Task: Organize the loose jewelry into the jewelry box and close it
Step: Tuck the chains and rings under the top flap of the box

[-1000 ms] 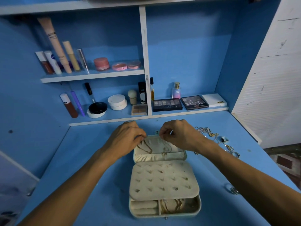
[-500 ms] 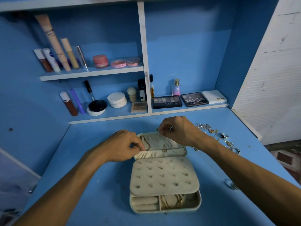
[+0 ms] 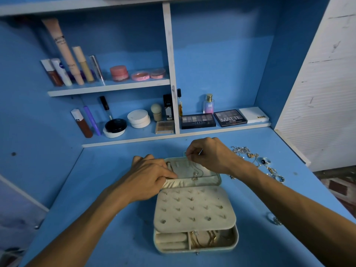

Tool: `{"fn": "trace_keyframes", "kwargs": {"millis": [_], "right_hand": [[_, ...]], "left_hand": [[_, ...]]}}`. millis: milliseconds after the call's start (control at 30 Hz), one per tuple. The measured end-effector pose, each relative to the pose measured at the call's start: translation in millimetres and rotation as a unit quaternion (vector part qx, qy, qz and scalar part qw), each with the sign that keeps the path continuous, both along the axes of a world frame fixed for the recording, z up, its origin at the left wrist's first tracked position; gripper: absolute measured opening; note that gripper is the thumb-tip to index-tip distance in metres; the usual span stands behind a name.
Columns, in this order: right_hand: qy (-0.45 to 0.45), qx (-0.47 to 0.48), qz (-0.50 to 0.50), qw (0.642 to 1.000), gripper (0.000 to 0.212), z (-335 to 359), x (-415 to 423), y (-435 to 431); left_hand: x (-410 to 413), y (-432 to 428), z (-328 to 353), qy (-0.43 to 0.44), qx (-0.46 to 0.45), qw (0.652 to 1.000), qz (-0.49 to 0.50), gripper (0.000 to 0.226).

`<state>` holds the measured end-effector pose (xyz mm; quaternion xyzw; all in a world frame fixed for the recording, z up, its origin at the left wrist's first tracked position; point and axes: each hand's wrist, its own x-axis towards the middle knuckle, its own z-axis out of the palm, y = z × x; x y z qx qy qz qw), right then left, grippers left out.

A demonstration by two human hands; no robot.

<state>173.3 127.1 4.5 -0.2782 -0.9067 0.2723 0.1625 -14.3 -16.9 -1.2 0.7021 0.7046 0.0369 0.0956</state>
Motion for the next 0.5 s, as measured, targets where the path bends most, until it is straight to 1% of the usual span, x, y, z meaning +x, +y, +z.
{"fn": "trace_keyframes", "kwargs": {"millis": [67, 133, 233, 300, 367, 433, 500], "right_hand": [[-0.003, 0.000, 0.001, 1.000, 0.012, 1, -1, 0], [-0.005, -0.001, 0.000, 1.000, 0.012, 3, -1, -1], [-0.013, -0.013, 0.006, 1.000, 0.013, 7, -1, -2], [-0.015, -0.022, 0.011, 1.000, 0.013, 9, -1, -2], [-0.013, -0.026, 0.012, 1.000, 0.012, 11, -1, -3], [-0.010, -0.025, 0.014, 1.000, 0.012, 12, -3, -3], [-0.007, -0.025, 0.014, 1.000, 0.011, 13, -4, -4]], "left_hand": [[1, -1, 3, -0.009, -0.005, 1.000, 0.000, 0.057], [1, -2, 5, -0.018, -0.006, 1.000, 0.003, 0.045], [0, -1, 6, -0.057, 0.007, 0.998, 0.026, 0.037], [-1, -3, 4, -0.045, 0.010, 0.998, 0.034, 0.045], [1, -4, 0, 0.002, 0.001, 0.999, 0.032, 0.057], [4, -6, -4, 0.027, 0.007, 0.999, 0.028, 0.056], [6, -6, -4, 0.021, 0.022, 0.999, 0.031, 0.051]]}}
